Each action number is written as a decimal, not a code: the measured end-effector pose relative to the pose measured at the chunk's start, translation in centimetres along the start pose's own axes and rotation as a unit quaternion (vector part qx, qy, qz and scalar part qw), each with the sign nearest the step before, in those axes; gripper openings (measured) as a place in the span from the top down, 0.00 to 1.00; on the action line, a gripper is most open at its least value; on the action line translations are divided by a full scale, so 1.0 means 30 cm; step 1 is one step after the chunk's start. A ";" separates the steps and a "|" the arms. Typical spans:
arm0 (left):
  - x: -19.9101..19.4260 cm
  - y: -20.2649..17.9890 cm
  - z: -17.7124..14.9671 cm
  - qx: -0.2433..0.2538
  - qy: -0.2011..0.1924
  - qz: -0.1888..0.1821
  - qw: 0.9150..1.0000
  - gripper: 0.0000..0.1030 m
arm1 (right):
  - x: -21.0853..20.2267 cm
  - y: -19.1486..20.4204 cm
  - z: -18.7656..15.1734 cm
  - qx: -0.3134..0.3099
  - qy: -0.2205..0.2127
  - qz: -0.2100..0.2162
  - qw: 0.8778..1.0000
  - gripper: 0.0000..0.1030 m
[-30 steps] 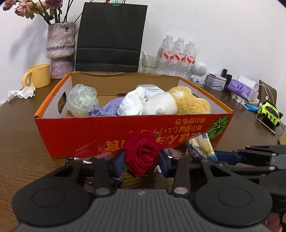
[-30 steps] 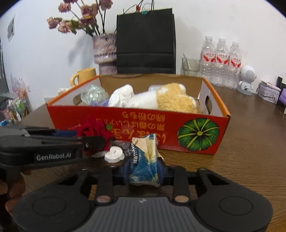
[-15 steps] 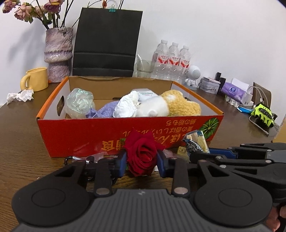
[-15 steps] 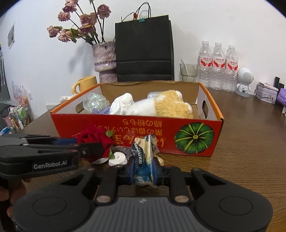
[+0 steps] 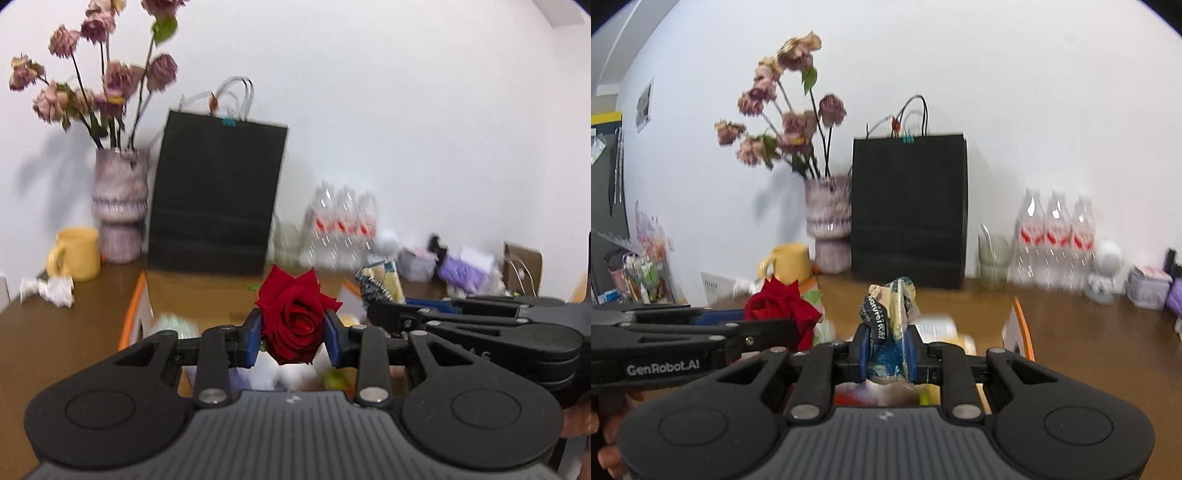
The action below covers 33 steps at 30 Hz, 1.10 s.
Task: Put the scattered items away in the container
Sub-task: 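Drop red rose in box with left gripper while right drops snack packet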
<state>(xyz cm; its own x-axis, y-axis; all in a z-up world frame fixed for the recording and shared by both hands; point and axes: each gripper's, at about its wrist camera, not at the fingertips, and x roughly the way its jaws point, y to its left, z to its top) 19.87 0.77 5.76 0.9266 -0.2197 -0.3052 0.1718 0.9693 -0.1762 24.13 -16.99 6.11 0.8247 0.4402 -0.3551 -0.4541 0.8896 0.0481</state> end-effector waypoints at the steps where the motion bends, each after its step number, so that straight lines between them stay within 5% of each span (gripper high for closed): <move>1: 0.028 0.014 0.024 -0.009 -0.002 0.005 1.000 0.66 | 0.038 -0.006 0.023 0.006 0.003 0.004 1.000 0.82; 10: 0.327 0.163 0.061 -0.054 0.045 0.046 0.996 0.66 | 0.333 -0.112 0.042 0.027 0.049 -0.039 0.998 0.82; 19: 0.455 0.252 0.012 -0.070 0.092 0.056 0.992 0.61 | 0.464 -0.299 -0.003 0.055 0.102 -0.085 0.990 0.81; 21: 0.456 0.254 0.010 -0.074 0.093 0.051 0.992 0.44 | 0.478 -0.299 -0.012 0.056 0.110 -0.082 0.989 0.74; 22: 0.453 0.254 0.012 -0.077 0.093 0.049 0.991 0.17 | 0.478 -0.297 -0.013 0.058 0.113 -0.080 0.989 0.58; 23: 0.448 0.251 0.014 -0.080 0.090 0.050 0.991 0.00 | 0.477 -0.294 -0.010 0.062 0.114 -0.079 0.988 0.28; 25: 0.431 0.246 0.021 -0.082 0.076 0.052 0.992 0.00 | 0.465 -0.284 -0.003 0.066 0.105 -0.079 0.989 0.01; 33: 0.409 0.212 0.037 -0.065 0.071 0.062 0.993 0.00 | 0.439 -0.268 0.019 0.059 0.107 -0.080 0.989 0.01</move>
<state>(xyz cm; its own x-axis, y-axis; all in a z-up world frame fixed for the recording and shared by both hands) 32.71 4.36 1.93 0.8802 -0.1217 -0.4588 0.0057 0.9692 -0.2463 38.84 -18.29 1.58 0.7868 0.2679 -0.5560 -0.2709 0.9594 0.0789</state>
